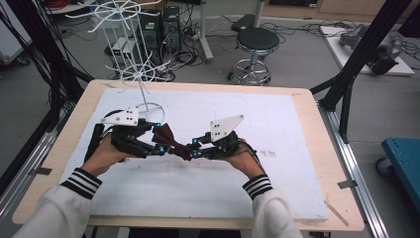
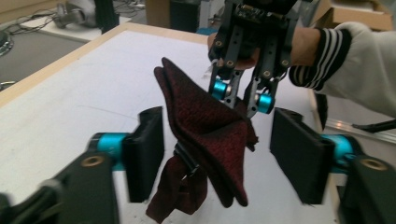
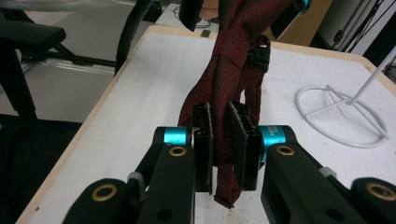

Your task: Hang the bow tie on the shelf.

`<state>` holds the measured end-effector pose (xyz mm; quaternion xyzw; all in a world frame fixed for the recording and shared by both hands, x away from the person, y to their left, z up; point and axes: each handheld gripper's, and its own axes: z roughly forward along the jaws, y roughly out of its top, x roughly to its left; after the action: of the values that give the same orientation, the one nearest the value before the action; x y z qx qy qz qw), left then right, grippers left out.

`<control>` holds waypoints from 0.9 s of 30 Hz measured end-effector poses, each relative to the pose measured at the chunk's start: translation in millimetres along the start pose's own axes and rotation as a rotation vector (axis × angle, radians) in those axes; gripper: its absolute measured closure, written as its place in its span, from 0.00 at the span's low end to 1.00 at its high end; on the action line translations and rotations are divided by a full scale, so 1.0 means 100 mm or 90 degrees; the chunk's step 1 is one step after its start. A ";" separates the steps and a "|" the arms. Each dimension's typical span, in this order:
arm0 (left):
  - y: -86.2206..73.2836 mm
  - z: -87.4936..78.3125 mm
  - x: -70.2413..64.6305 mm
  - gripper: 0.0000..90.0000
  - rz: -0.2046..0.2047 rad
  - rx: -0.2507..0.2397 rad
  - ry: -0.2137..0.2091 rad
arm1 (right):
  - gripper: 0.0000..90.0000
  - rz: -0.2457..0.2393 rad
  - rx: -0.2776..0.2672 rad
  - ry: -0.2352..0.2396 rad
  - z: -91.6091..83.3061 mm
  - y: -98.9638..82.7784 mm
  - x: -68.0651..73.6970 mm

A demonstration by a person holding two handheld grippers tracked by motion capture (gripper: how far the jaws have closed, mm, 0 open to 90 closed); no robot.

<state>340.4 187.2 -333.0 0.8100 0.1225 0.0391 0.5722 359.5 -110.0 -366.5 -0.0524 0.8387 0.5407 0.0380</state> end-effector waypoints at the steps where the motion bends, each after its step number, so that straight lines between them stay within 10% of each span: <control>1: 0.00 0.00 0.00 0.51 -0.002 -0.004 -0.003 | 0.90 -0.003 -0.002 -0.001 0.01 0.00 0.00; 12: 0.01 -0.02 -0.04 0.88 -0.005 0.022 -0.001 | 0.90 0.007 0.008 -0.009 0.01 0.00 0.00; 21: 0.02 -0.04 -0.07 0.90 0.007 0.017 0.012 | 0.88 0.006 0.005 -0.020 0.00 0.01 0.01; 23: 0.02 -0.04 -0.08 0.90 0.010 0.022 0.016 | 0.76 0.009 -0.001 -0.031 0.00 0.01 0.01; 24: 0.02 -0.04 -0.08 0.91 0.011 0.020 0.018 | 0.48 0.021 -0.003 -0.066 0.00 0.00 0.02; 27: 0.02 -0.05 -0.08 0.91 0.009 0.015 0.024 | 0.19 0.051 -0.010 -0.118 0.02 0.00 0.04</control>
<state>331.5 189.4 -328.4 0.8168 0.1281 0.0568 0.5596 355.4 -108.4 -367.5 0.0316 0.8290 0.5505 0.0935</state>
